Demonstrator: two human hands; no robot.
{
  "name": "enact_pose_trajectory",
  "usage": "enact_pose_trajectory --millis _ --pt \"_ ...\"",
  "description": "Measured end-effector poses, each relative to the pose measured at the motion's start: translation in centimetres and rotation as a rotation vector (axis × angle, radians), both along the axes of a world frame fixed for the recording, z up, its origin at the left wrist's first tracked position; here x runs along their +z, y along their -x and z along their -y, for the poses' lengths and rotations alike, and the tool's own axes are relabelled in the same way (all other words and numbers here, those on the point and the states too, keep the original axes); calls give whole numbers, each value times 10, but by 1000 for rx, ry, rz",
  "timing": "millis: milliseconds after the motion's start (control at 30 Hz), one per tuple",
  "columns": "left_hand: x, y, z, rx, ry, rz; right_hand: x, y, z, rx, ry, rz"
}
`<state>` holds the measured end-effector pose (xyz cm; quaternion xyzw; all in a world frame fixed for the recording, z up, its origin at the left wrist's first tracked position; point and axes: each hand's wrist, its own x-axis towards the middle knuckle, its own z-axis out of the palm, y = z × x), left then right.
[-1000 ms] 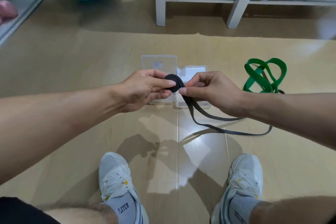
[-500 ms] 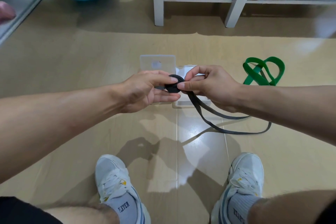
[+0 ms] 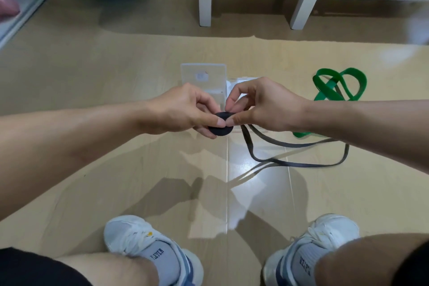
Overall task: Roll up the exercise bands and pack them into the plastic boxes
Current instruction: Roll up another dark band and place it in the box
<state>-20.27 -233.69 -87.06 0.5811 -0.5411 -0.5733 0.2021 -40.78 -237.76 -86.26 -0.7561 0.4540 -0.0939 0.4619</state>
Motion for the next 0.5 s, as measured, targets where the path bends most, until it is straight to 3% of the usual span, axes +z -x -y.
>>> enact_pose_trajectory --millis 333,500 --pt "3 -1 -6 104 -84 -257 8 1 5 -50 -89 96" --pt "9 10 -6 -43 -57 4 12 -1 -5 110 64 -81"
